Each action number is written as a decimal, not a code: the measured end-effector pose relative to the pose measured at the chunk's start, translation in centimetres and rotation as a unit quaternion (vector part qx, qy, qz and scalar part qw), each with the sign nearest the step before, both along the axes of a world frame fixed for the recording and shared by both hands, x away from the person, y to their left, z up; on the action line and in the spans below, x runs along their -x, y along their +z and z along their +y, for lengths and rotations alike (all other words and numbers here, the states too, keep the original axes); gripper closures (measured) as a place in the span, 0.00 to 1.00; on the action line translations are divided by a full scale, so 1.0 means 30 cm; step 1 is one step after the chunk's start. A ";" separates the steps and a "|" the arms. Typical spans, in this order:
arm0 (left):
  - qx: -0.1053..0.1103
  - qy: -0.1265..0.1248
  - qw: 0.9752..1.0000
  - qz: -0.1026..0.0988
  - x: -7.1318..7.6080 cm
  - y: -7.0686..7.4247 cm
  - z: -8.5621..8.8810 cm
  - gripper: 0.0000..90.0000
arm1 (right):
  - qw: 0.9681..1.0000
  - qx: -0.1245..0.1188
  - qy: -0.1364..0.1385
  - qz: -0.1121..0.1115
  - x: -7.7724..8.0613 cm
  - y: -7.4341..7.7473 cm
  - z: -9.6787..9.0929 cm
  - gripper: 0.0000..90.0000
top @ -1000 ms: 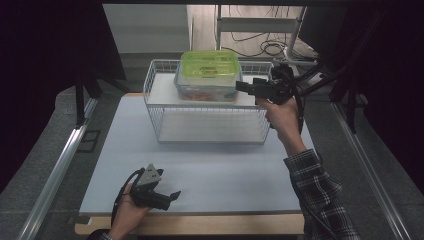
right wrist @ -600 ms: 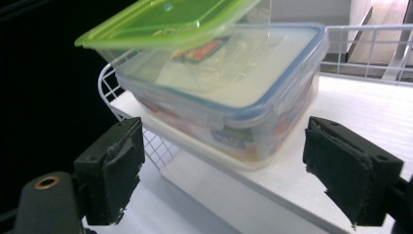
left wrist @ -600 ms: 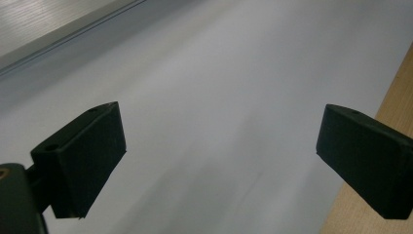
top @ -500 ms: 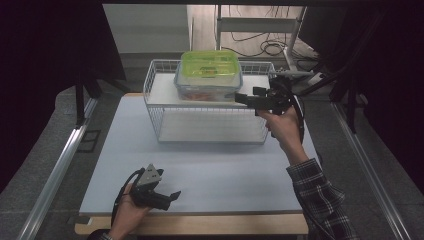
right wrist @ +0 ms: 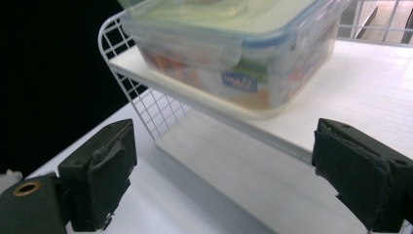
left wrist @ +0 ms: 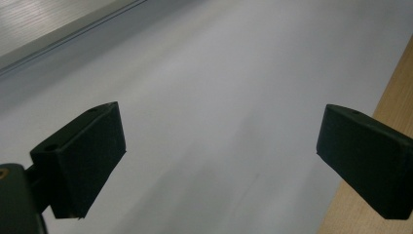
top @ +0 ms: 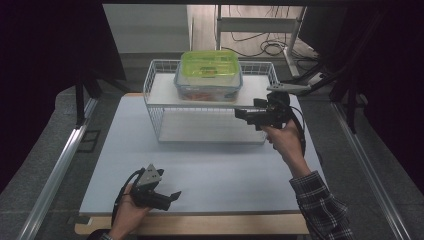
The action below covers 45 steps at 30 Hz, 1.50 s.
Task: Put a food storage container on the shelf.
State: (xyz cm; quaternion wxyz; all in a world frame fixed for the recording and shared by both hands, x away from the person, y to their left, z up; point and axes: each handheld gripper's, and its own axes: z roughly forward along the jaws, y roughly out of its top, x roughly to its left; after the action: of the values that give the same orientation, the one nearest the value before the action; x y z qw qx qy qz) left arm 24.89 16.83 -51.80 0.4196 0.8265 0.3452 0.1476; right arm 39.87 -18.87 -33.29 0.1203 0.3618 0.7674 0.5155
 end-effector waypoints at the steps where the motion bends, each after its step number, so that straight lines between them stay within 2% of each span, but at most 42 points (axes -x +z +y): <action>1: 0.001 -0.001 1.000 0.000 0.000 0.000 0.000 0.04 | 1.000 0.003 0.000 -0.002 0.005 -0.007 0.000 0.09; 6: 0.004 0.000 1.000 0.001 0.000 0.000 0.001 0.04 | 1.000 0.013 0.006 -0.011 0.031 -0.041 0.000 0.08; 12: 0.004 -0.001 1.000 0.001 0.000 0.001 0.002 0.04 | 0.999 0.032 0.014 -0.016 0.062 -0.087 0.003 0.07; 20: 0.007 -0.001 1.000 0.004 -0.001 -0.001 0.002 0.04 | 0.999 0.046 0.020 -0.018 0.099 -0.146 -0.004 0.05; 25: 0.008 0.000 1.000 0.005 -0.002 -0.001 0.003 0.04 | 0.998 0.051 0.020 -0.017 0.118 -0.187 -0.015 0.04; 35: 0.007 0.001 1.000 0.006 -0.002 -0.003 0.002 0.04 | 0.999 0.047 0.014 -0.017 0.158 -0.263 -0.046 0.00; 45: 0.006 0.000 1.000 0.004 -0.001 -0.002 0.002 0.04 | 0.997 0.071 0.002 -0.019 0.202 -0.300 -0.076 0.00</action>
State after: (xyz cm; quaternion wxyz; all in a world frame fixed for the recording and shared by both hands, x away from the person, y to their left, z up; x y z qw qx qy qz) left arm 24.90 16.90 -51.84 0.4233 0.8244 0.3479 0.1418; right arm 33.80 -21.15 -42.28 0.1593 0.3404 0.8006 0.4667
